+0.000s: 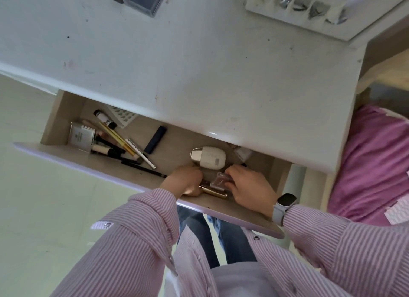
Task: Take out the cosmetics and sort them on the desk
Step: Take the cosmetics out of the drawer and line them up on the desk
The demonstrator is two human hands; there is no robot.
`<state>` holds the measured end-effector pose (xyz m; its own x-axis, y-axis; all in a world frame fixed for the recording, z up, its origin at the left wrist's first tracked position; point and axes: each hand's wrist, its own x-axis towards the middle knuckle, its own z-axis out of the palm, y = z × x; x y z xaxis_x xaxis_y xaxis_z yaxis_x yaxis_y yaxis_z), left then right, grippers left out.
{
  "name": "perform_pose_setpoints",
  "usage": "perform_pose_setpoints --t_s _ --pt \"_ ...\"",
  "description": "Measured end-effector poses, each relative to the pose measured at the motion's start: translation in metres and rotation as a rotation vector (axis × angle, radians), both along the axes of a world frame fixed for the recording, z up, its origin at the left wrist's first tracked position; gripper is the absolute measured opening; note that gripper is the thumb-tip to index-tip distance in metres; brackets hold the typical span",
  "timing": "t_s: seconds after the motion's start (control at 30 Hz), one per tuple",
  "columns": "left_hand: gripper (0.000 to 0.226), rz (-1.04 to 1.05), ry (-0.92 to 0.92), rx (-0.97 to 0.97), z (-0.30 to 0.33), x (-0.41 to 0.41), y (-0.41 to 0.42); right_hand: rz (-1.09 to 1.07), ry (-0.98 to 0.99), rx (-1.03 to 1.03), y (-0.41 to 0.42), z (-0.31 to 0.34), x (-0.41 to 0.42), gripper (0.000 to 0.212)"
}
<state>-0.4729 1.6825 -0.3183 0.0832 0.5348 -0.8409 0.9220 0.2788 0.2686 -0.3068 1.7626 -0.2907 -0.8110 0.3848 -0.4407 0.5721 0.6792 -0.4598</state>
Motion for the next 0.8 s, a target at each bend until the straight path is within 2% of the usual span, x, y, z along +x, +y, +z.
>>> perform_pose_setpoints --t_s 0.23,0.4,0.53,0.63,0.7,0.8 --pt "0.026 0.033 -0.06 -0.125 0.009 0.003 0.01 0.041 0.024 0.039 0.004 0.006 0.006 0.023" --pt "0.017 -0.077 -0.042 -0.115 0.023 0.001 0.014 0.031 0.088 0.037 0.011 0.019 0.003 0.025" --pt "0.021 -0.102 0.029 0.052 0.037 -0.006 -0.005 0.066 0.214 0.011 0.015 0.04 -0.003 0.025" --pt "0.038 -0.039 0.079 0.265 0.055 -0.021 -0.02 0.029 0.347 -0.036 0.016 0.06 -0.015 0.027" --pt "0.041 0.043 0.101 0.372 0.07 -0.035 -0.026 -0.091 0.457 -0.083 0.019 0.072 -0.029 0.022" --pt "0.024 0.233 0.1 0.485 0.094 -0.064 -0.029 -0.38 0.601 -0.238 0.028 0.087 -0.059 0.01"
